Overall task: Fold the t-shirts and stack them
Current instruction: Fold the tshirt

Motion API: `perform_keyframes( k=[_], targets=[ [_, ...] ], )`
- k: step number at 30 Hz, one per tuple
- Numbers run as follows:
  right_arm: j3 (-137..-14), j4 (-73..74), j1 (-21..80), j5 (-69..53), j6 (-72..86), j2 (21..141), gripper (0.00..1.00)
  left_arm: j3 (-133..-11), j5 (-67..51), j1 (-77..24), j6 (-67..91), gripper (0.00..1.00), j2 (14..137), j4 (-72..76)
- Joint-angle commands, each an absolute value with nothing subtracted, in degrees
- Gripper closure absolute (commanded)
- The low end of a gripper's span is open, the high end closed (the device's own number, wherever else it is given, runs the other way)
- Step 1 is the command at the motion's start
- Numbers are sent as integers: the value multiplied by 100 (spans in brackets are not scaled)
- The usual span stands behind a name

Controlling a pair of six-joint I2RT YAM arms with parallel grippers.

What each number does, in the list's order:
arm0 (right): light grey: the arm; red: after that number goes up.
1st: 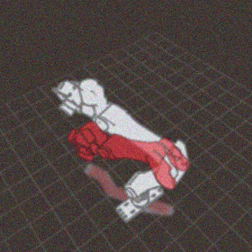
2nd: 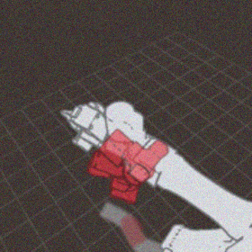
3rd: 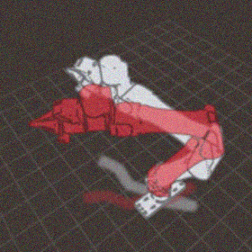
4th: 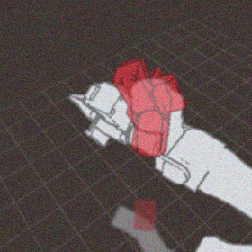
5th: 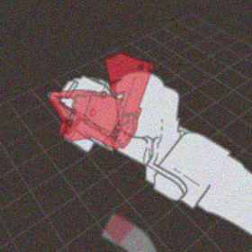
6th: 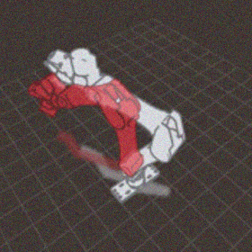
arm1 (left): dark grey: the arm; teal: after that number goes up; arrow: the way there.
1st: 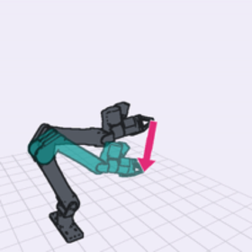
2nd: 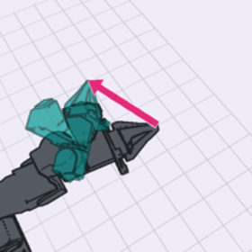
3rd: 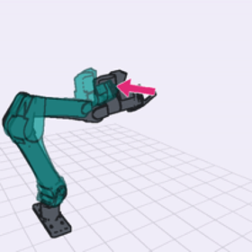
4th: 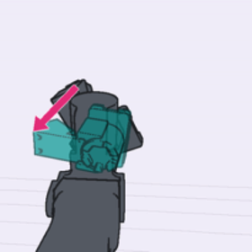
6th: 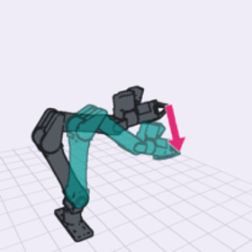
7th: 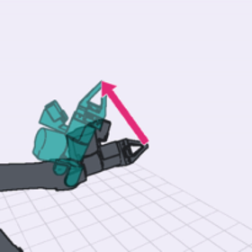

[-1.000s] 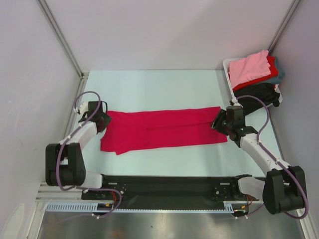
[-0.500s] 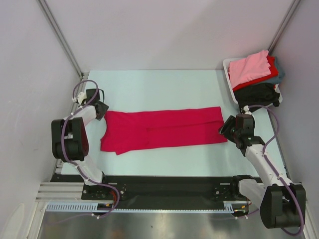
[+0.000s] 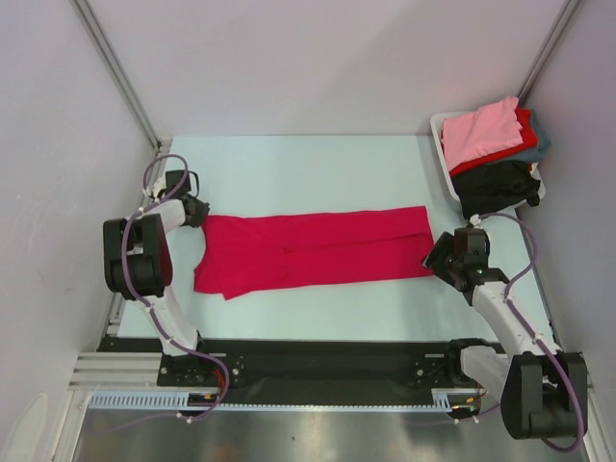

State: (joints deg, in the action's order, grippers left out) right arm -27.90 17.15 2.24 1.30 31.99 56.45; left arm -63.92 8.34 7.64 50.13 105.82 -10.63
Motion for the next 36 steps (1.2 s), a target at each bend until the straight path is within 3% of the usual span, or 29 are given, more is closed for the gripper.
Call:
perform_keyframes(
  k=[1, 5, 14, 17, 21, 22, 27, 36],
  targets=[
    [-2742, 1644, 176, 395, 3419, 5897, 38, -6653, 598, 870, 4966, 78, 10731, -835],
    [-2830, 1486, 158, 396, 3612, 6257, 41, -6776, 510, 905, 5018, 99, 10863, -782],
    [-2883, 1257, 158, 387, 4060, 6978, 45, -7294, 264, 897, 5106, 100, 11329, -738],
    [-2909, 1222, 219, 439, 4139, 7110, 64, -7557, 194, 905, 5142, 100, 11522, -747],
    [-2979, 1431, 413, 606, 4122, 7066, 97, -7953, 44, 897, 5256, 100, 11829, -721],
    [-3058, 1528, 570, 667, 4122, 7058, 100, -8059, 44, 888, 5325, 100, 11987, -729],
    [-3068, 2074, 1422, 747, 4297, 6891, 100, -8928, -369, 809, 5519, 100, 12567, -738],
    [-3311, 1943, 4656, 870, 5871, 6600, 100, -11011, -861, 213, 6037, 100, 13875, -843]
  ],
)
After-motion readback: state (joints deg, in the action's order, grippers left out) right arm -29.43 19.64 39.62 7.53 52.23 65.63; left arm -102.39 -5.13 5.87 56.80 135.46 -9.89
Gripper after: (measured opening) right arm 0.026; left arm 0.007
